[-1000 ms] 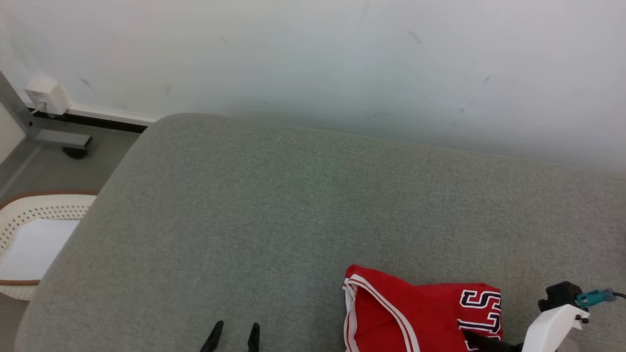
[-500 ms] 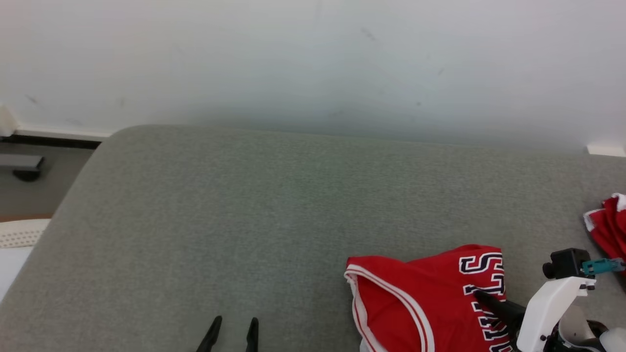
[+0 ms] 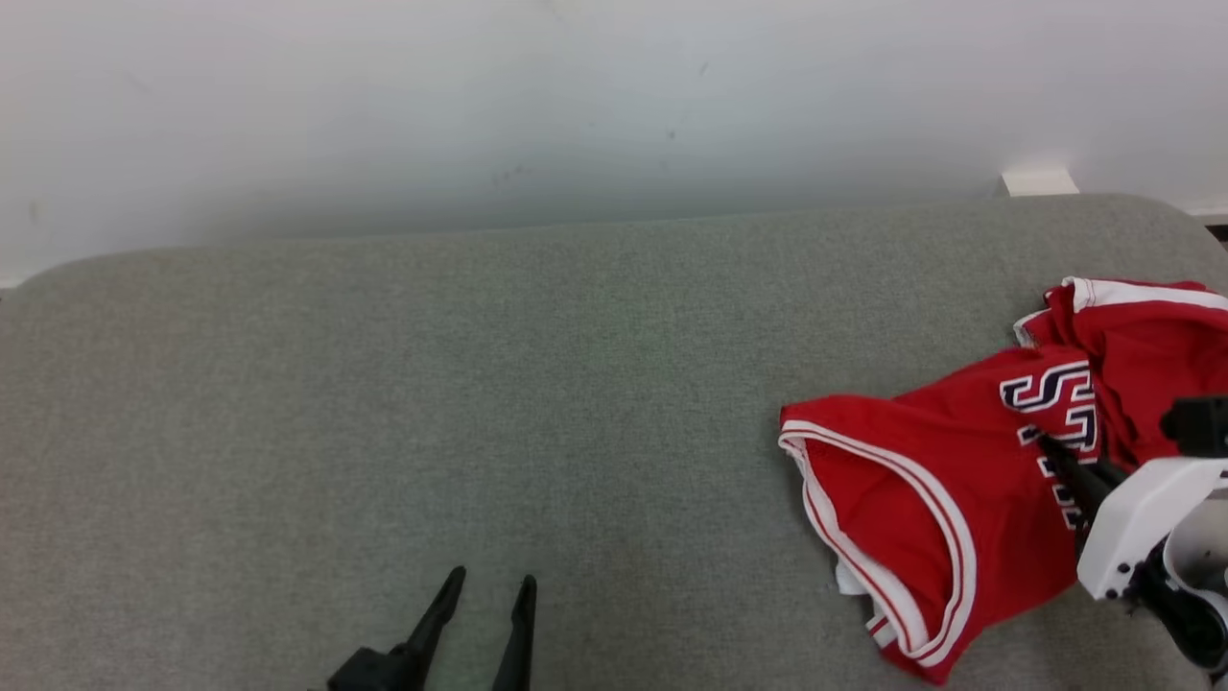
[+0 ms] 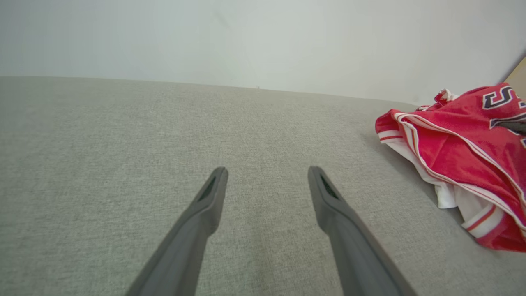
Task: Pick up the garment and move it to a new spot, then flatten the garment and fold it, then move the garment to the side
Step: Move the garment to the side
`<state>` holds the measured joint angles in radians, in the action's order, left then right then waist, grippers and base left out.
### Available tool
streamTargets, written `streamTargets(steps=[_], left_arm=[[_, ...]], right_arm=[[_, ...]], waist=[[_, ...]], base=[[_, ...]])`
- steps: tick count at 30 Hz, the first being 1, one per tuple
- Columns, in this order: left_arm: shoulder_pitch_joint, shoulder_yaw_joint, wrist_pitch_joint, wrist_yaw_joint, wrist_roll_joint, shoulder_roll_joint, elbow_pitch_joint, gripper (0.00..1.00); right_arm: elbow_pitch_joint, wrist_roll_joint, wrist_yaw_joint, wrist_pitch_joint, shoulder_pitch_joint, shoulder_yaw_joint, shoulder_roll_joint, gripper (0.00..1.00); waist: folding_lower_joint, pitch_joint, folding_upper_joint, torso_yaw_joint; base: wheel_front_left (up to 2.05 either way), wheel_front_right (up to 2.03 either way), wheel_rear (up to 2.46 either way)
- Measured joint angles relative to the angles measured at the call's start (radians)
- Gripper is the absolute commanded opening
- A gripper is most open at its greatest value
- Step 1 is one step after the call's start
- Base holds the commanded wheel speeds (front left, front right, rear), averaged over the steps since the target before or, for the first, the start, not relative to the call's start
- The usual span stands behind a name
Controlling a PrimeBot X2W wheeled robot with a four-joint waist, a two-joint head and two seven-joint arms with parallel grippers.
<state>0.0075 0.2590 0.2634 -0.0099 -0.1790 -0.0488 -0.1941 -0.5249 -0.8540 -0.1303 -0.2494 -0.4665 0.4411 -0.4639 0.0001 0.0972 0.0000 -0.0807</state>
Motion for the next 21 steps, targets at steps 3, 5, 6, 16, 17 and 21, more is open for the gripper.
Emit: streamTargets(steps=[3,5,6,16,17,21], left_arm=[[-0.022,0.011,0.000,-0.008,0.001,0.000,-0.003,1.00],[-0.040,0.015,0.000,-0.007,0.002,0.000,-0.006,1.00],[-0.048,0.015,0.000,-0.007,0.002,0.000,-0.006,1.00],[-0.064,0.001,0.000,-0.008,0.006,0.000,-0.002,1.00],[-0.064,-0.001,0.000,-0.008,0.007,0.000,0.000,1.00],[-0.064,-0.006,0.000,-0.009,0.013,0.000,0.000,1.00]], right_arm=[[-0.053,0.045,0.000,0.062,-0.071,-0.002,0.014,0.00],[-0.091,0.069,0.000,0.089,-0.126,-0.009,0.012,0.00],[-0.108,0.077,0.000,0.099,-0.152,-0.015,0.011,0.00],[-0.288,0.106,0.000,0.093,-0.331,-0.100,-0.084,0.00],[-0.307,0.109,0.000,0.087,-0.342,-0.108,-0.095,0.00],[-0.388,0.150,-0.001,0.059,-0.360,-0.140,-0.111,0.27]], waist=[[0.0000,0.028,0.0000,-0.001],[0.0000,0.044,0.0000,0.008],[0.0000,0.051,0.0000,0.016],[0.0001,0.118,0.0000,0.082],[0.0001,0.122,0.0000,0.085],[0.0001,0.127,0.0000,0.086]], base=[[0.00,0.00,0.00],[0.00,0.00,0.00],[0.00,0.00,0.00],[0.00,0.00,0.00],[0.00,0.00,0.00],[0.00,0.00,0.00]])
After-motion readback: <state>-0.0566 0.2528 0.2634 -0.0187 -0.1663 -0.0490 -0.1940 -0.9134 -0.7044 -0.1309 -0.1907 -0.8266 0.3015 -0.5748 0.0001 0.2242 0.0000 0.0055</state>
